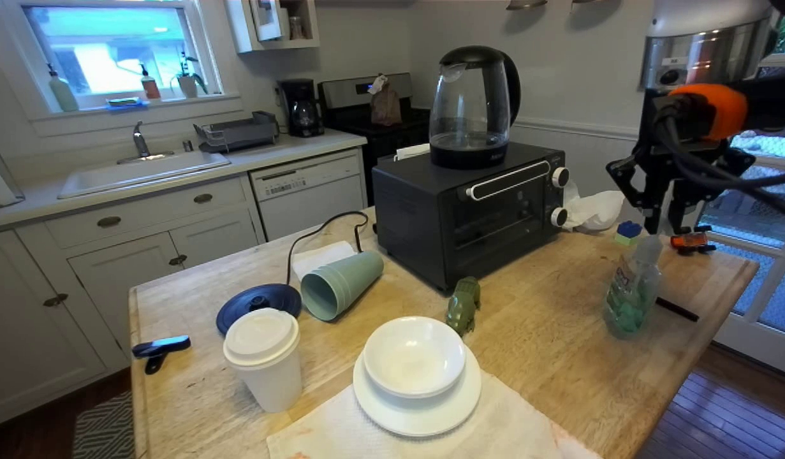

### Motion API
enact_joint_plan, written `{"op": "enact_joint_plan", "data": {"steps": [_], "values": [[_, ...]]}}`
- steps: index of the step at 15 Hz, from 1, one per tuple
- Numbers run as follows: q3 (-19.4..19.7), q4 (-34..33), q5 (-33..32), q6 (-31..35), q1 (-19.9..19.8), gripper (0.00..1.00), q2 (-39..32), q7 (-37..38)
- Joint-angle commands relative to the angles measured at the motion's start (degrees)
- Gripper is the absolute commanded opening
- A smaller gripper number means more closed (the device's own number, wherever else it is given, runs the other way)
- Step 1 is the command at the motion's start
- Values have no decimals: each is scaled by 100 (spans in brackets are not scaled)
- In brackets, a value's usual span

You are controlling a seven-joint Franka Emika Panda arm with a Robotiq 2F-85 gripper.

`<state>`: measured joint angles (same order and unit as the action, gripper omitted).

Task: Turn the bottle

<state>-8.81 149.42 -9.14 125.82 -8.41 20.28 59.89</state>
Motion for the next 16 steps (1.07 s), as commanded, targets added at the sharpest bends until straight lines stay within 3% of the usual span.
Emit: {"op": "enact_joint_plan", "data": {"steps": [1, 5, 9, 16], "values": [[-109, -261, -114, -214, -34, 5, -288, 1270], [-8, -330, 51, -188, 35, 5, -418, 2415], [125, -352, 235, -109, 136, 5, -463, 3061], [291, -269, 680, 71, 312, 5, -430, 3059]]}}
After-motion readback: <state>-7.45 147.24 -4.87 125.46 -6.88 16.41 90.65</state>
